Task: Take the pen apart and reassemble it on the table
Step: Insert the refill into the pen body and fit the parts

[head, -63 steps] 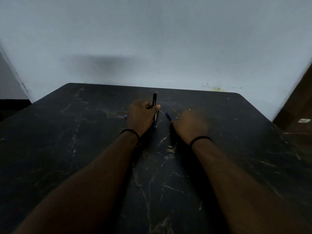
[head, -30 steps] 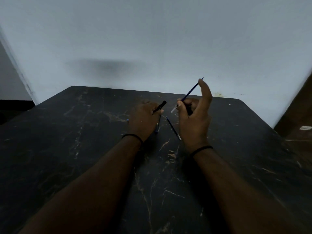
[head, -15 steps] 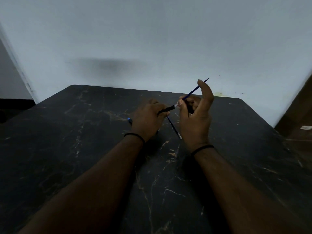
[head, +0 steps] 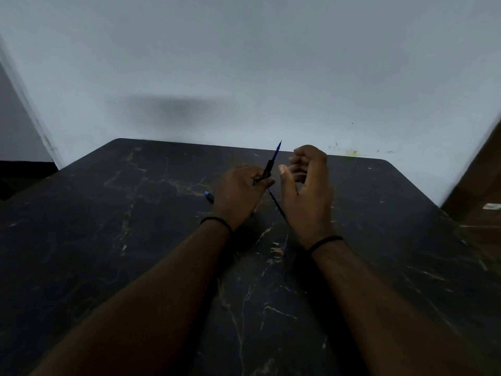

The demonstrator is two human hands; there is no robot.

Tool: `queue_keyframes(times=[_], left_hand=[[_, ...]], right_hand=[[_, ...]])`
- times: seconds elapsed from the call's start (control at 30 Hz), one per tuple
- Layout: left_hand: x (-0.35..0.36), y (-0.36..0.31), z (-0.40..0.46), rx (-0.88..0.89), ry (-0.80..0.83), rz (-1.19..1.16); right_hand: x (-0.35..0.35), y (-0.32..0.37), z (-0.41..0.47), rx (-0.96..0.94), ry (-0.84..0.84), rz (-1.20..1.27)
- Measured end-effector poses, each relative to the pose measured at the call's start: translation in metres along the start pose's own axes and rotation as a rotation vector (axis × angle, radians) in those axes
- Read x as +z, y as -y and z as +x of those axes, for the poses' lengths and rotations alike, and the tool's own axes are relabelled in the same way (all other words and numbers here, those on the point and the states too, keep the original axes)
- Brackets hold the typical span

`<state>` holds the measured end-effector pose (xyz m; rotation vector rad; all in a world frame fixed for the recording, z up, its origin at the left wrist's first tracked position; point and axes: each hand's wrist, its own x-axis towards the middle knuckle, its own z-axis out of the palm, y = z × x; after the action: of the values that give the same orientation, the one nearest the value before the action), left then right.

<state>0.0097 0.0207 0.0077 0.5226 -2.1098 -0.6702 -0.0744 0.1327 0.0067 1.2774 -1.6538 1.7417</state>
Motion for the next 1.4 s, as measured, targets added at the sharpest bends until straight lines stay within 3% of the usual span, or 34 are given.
queue_keyframes(times=[0.1, 0.2, 0.33, 0.43, 0.5, 0.57, 0.67, 0.87, 1.1, 1.27, 1.4], left_hand=[[-0.002, -0.006, -0.003, 0.061, -0.008, -0.070], [-0.001, -0.009, -0.005, 0.137, 0.052, -0.035], [-0.005, -0.009, -0.002, 0.119, 0.085, -0.032], [-0.013, -0.002, -0.001, 0.018, -0.083, -0.008], [-0.020, 0.008, 0.003, -0.131, -0.271, 0.101], [-0.028, 0.017, 0.006, -0.292, -0.331, 0.206], [-0.030, 0.027, 0.007, -0.427, -0.196, 0.371], [-0.030, 0.030, 0.009, -0.473, -0.040, 0.620], [-0.041, 0.037, 0.013, -0.593, 0.098, 0.741], [-0.046, 0.040, 0.010, -0.541, 0.225, 0.839], [-0.047, 0.038, 0.012, -0.550, 0.234, 0.838]], right_hand=[[0.000, -0.002, 0.000, 0.100, 0.016, -0.026], [-0.001, -0.005, 0.000, 0.080, 0.020, -0.123], [0.000, -0.003, 0.002, 0.097, -0.033, -0.071], [0.000, 0.001, 0.000, 0.157, -0.073, 0.007], [0.000, 0.000, -0.002, 0.174, -0.047, 0.027], [0.000, 0.000, -0.004, 0.182, -0.012, 0.030], [0.001, -0.001, -0.005, 0.179, 0.032, 0.013], [0.000, -0.004, -0.006, 0.182, 0.051, -0.021], [-0.001, -0.003, -0.006, 0.174, 0.064, -0.021], [0.000, -0.005, -0.006, 0.180, 0.069, -0.031], [0.001, -0.007, -0.007, 0.187, 0.078, -0.043]])
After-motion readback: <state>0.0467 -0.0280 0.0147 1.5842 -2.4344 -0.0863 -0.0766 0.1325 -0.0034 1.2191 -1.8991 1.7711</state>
